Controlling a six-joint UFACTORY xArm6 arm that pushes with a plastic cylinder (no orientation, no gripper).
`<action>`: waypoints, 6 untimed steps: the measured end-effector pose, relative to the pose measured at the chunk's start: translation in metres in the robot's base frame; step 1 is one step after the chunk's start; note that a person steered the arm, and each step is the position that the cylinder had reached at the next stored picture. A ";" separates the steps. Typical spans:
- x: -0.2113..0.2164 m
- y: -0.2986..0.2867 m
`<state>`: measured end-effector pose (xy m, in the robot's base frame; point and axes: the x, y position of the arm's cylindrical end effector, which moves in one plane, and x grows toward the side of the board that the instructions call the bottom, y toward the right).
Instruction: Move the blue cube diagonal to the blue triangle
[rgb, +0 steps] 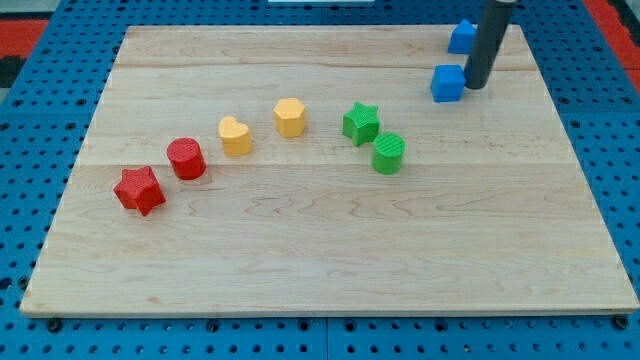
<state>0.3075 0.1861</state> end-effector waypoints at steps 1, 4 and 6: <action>0.018 -0.016; 0.011 -0.046; 0.006 -0.049</action>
